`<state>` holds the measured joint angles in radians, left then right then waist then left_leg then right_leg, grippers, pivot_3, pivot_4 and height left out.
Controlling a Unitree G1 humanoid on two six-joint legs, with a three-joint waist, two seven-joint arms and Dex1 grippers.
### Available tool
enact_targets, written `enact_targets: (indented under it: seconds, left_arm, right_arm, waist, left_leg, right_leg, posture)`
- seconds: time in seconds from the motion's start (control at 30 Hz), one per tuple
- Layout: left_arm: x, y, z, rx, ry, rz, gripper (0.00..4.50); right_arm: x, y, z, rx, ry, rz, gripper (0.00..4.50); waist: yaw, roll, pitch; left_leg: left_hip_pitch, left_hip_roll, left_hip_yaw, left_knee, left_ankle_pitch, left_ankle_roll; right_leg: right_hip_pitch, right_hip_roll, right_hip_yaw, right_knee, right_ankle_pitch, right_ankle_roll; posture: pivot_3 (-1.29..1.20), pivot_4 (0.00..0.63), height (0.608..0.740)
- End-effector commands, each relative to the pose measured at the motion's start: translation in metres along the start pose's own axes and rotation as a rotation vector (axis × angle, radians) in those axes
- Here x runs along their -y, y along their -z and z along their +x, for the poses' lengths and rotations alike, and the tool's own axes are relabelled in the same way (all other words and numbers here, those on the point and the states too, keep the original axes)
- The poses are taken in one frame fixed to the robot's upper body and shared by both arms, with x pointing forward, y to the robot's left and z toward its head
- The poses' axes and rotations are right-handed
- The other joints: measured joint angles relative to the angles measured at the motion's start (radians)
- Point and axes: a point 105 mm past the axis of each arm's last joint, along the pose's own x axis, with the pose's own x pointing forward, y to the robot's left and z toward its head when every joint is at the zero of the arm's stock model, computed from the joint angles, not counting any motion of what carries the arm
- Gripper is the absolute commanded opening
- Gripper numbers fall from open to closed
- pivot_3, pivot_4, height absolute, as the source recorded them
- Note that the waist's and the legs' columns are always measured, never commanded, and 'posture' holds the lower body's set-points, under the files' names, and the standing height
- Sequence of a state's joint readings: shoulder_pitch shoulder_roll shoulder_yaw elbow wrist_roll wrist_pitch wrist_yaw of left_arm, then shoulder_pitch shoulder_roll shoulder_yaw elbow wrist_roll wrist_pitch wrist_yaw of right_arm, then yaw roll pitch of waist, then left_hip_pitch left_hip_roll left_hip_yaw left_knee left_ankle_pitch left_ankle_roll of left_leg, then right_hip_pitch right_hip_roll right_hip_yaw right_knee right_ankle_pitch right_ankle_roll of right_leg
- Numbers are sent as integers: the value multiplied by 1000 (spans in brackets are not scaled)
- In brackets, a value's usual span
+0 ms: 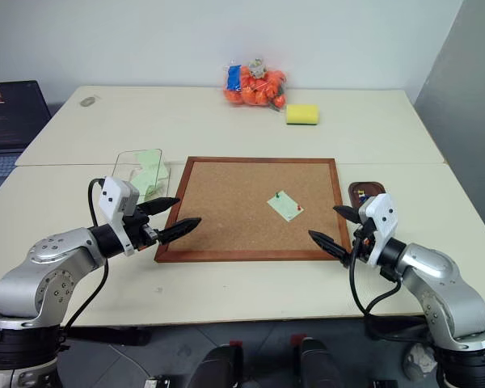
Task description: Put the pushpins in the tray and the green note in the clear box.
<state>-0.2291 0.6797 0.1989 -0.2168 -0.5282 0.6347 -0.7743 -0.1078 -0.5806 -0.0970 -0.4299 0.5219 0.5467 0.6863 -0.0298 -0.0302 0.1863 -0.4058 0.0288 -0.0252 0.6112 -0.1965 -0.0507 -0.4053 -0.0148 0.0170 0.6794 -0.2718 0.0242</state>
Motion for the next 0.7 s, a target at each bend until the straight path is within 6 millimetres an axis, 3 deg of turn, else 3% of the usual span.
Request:
enact_targets:
  seconds: [0.03,0.4,0.7]
  left_arm:
    - [-1,-10,1,39,-5,37,4437]
    - [8,-14,17,83,33,47,4437]
    - [14,-11,43,124,117,101,2833]
  right_arm:
    - [1,-12,3,42,15,-47,4500]
    - [2,-17,14,63,29,-45,4500]
    - [21,-13,45,49,82,-33,4500]
  waist:
    - [0,0,0]
    - [1,0,0]
    - [0,0,0]
  left_leg:
    - [0,0,0,0,0,0]
    - [0,0,0,0,0,0]
    - [0,0,1,0,0,0]
  right_leg:
    - [0,0,0,0,0,0]
    - [0,0,0,0,0,0]
    - [0,0,0,1,0,0]
  posture:
    - [0,150,740]
    - [0,150,740]
    - [0,150,740]
